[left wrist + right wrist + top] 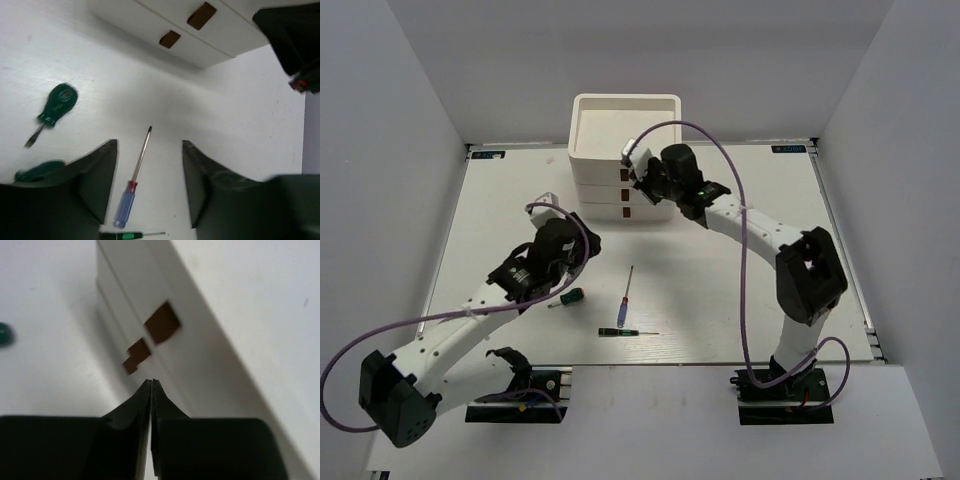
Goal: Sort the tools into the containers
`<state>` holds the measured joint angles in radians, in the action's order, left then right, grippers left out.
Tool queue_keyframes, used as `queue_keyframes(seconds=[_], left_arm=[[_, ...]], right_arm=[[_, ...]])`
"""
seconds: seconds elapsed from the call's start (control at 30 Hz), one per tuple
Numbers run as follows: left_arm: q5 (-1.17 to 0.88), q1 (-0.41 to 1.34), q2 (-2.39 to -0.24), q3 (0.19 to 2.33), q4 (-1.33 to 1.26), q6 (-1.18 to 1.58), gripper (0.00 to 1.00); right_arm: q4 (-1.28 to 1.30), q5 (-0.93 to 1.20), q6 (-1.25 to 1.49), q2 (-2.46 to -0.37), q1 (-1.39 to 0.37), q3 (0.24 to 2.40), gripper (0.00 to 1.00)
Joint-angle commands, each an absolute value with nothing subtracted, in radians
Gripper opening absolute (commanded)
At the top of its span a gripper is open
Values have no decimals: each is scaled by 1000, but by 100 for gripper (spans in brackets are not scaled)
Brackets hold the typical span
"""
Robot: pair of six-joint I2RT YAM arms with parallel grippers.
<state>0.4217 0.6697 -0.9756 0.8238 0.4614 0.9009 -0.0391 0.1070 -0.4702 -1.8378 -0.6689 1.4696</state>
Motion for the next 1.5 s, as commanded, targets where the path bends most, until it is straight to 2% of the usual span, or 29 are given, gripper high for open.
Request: queue_keyframes(seconds=[0.0,0.03,0.07,0.1,0.13,0.17,0.2,0.23,0.27,0.33,0.37,0.4,0.8,1.07,1.43,1.47], left_arm=[[356,670,-1034,775,240,766,59],[356,670,-1061,763,125,696,47],[344,670,-1131,762,88,672,22],[344,670,-1173,775,25,605,17],[344,670,-1218,808,3,580,14],[344,670,-1306,828,-12,563,14],[344,670,-1348,848,-43,523,14],[354,670,-1385,883,-61,502,14],[370,670,-1420,897,-84,483,23],[408,670,-1511,939,-135,440,43],[431,670,-1540,959,-135,428,68],[460,670,-1596,1006,-135,408,75],[574,670,-1813,1224,-173,262,74],[584,661,-1842,1226,-222,244,66],[552,652,-1861,1197,-299,215,60],[552,652,-1861,1197,-299,215,56]], right_arm=[[53,299,-289,-1645,-631,1410,7],[114,308,-257,-1628,-621,1399,17],[148,327,-229,-1614,-608,1393,41],[270,374,-181,-1588,-594,1397,53],[306,376,-163,-1582,-578,1399,57],[336,388,-128,-1550,-557,1382,50],[375,393,-124,-1536,-546,1367,37],[373,381,-117,-1523,-529,1347,21],[361,350,-103,-1467,-513,1269,2],[338,331,-106,-1434,-476,1194,0],[324,327,-110,-1384,-472,1152,2],[319,319,-112,-1375,-450,1110,2],[308,351,-95,-1315,-325,1037,2],[305,393,-84,-1339,-281,1057,2],[311,429,-81,-1347,-253,1054,1],[310,431,-83,-1345,-250,1054,1]])
